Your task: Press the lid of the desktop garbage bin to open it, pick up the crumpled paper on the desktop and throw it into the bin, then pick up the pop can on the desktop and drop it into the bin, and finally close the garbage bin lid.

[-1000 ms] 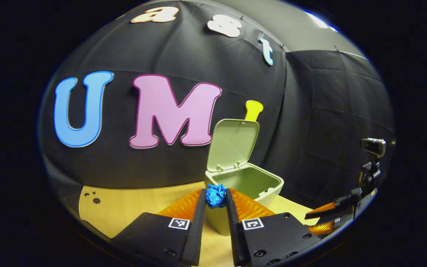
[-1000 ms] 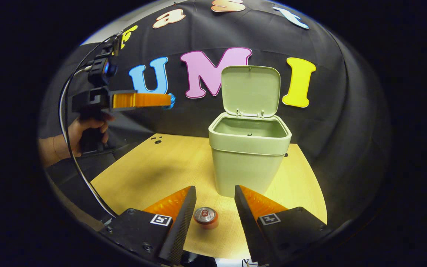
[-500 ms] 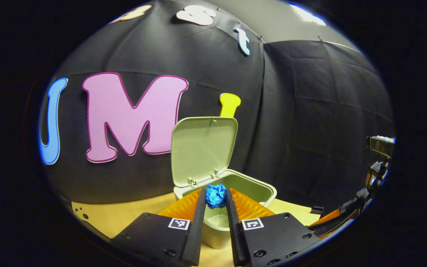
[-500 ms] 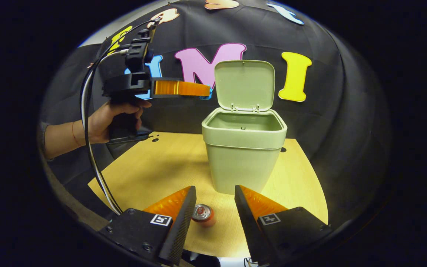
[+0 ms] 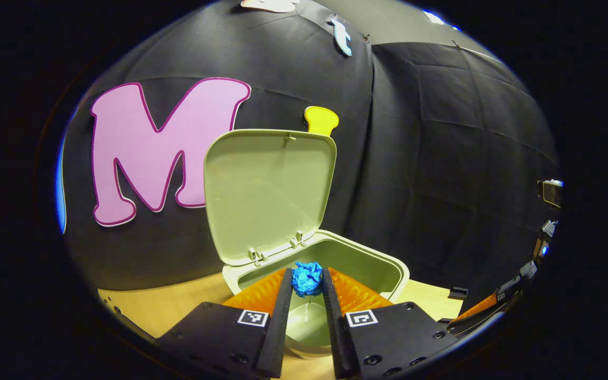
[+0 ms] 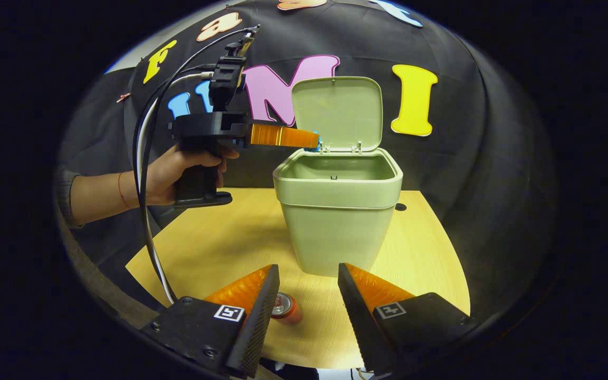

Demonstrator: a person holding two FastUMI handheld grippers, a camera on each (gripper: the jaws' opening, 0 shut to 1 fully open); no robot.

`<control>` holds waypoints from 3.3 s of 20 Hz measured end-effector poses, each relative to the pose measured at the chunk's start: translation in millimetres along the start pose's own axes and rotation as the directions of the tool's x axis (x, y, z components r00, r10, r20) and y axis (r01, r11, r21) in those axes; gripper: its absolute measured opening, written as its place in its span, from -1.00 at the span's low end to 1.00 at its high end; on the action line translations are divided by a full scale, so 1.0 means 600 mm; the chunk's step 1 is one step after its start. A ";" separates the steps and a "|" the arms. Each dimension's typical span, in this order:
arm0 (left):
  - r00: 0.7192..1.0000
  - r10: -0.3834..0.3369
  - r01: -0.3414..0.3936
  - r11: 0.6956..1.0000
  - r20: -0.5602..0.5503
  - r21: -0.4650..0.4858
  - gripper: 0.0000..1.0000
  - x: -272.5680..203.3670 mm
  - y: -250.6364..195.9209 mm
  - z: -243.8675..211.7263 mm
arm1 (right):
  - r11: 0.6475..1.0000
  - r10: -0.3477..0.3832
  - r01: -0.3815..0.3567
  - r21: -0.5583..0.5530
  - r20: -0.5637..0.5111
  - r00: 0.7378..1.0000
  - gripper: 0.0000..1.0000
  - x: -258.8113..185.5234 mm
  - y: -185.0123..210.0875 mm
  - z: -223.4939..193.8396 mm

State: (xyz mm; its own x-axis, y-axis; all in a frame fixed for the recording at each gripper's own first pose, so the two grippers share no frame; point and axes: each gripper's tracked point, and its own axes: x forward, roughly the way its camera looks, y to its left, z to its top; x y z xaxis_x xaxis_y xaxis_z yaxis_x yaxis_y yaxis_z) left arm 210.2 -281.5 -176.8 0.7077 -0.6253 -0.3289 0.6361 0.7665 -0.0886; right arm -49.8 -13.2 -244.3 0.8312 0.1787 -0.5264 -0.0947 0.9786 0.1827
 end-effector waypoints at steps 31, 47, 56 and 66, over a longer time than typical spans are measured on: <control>0.921 0.387 -0.377 0.913 0.037 -0.152 0.92 -0.361 0.109 -0.082 | 0.976 0.121 -0.162 -0.144 -0.258 0.958 0.81 0.062 0.076 -0.155; 0.827 0.546 -0.560 0.788 -0.133 -0.253 0.92 -0.520 0.160 -0.237 | 0.957 0.094 -0.194 -0.213 -0.407 0.909 0.81 0.147 0.071 -0.255; 0.832 0.534 -0.554 0.792 -0.152 -0.255 0.92 -0.521 0.161 -0.252 | 0.967 0.059 -0.155 -0.200 -0.416 0.907 0.71 0.146 0.067 -0.251; 0.885 0.451 -0.465 0.844 -0.116 -0.267 0.92 -0.526 0.145 -0.265 | 0.988 0.047 -0.073 -0.138 -0.185 0.982 0.70 0.067 0.100 -0.026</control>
State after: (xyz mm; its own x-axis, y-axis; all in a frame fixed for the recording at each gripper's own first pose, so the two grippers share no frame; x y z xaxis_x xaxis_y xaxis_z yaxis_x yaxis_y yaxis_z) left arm -6.6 6.2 -229.9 0.8776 -0.1910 -0.4397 0.1259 0.9768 -0.1732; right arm -30.7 54.6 -267.6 0.7105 0.2401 -0.6615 -0.2299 0.9676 0.1043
